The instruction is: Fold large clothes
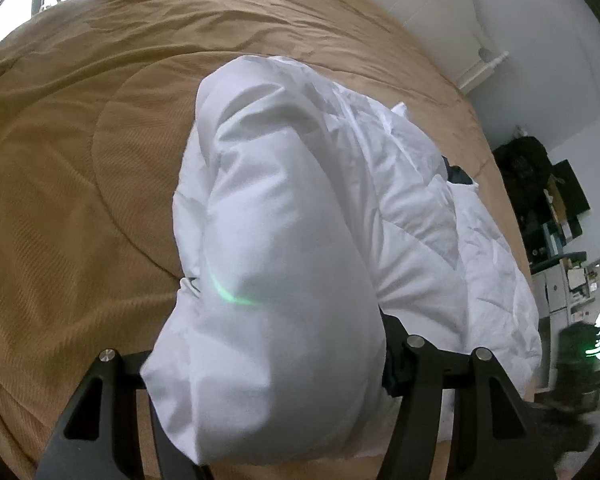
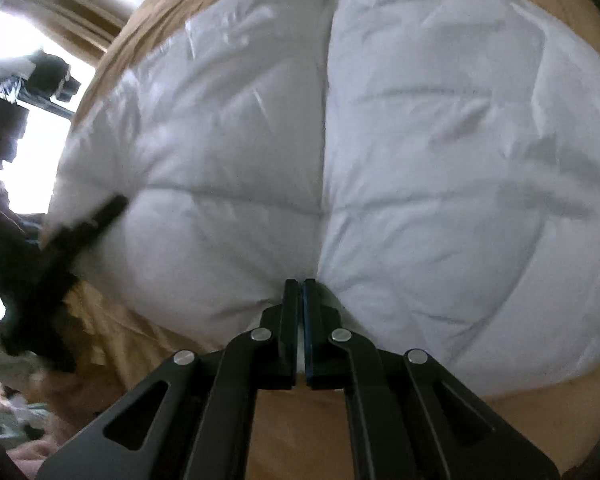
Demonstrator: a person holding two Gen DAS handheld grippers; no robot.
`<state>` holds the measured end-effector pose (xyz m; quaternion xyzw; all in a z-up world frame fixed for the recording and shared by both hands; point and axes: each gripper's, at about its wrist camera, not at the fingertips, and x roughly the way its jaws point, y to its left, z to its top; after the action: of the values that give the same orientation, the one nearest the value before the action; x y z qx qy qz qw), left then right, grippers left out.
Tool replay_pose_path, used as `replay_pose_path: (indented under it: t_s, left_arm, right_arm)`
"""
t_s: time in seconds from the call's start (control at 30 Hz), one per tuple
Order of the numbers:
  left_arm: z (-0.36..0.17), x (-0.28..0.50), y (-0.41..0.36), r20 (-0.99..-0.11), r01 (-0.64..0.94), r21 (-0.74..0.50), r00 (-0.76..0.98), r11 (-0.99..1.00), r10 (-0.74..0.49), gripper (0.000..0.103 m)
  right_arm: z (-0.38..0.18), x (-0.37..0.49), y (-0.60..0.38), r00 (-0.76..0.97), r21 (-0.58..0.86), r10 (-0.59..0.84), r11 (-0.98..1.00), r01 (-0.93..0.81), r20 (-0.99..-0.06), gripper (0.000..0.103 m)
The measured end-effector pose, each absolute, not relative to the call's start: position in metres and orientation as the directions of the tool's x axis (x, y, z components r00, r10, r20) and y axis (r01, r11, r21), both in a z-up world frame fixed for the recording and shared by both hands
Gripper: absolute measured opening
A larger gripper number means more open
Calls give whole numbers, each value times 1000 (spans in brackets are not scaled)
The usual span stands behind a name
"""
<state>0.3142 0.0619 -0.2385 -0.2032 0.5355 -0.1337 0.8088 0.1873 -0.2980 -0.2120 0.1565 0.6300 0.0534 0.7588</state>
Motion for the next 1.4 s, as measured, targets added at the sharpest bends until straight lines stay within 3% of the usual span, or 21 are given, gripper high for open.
replay_pose_path:
  t_s: [0.1, 0.33, 0.53, 0.83, 1.0, 1.1, 1.23, 1.4]
  left_arm:
    - [-232, 315, 64, -801, 27, -476, 399, 879, -446, 62]
    - [-233, 316, 79, -802, -49, -510, 388, 859, -454, 62]
    - [-203, 306, 60, -812, 29, -412, 443, 911, -381, 55]
    - [-196, 314, 39, -853, 81, -291, 430, 953, -297, 55]
    - [-184, 314, 27, -871, 105, -231, 422, 967, -253, 48]
    - [-175, 308, 21, -873, 127, -202, 427, 971, -237, 46]
    - [-163, 303, 9, -870, 158, -158, 445, 975, -213, 45]
    - [-149, 296, -11, -867, 202, -140, 448, 969, -219, 44]
  right_arm:
    - [-241, 200, -294, 197, 276, 249, 954, 121, -948, 0]
    - [-246, 199, -295, 230, 268, 238, 957, 110, -944, 0]
    - [-200, 212, -286, 330, 251, 197, 959, 129, -923, 4]
    - [-240, 389, -323, 285, 337, 263, 906, 256, -922, 1]
    - [-252, 433, -333, 286, 386, 311, 885, 260, -906, 0]
    - [-232, 403, -339, 310, 416, 333, 872, 258, -890, 3]
    - [-198, 295, -320, 345, 366, 295, 917, 161, -891, 3]
    - [-247, 194, -302, 264, 478, 428, 863, 164, -864, 3]
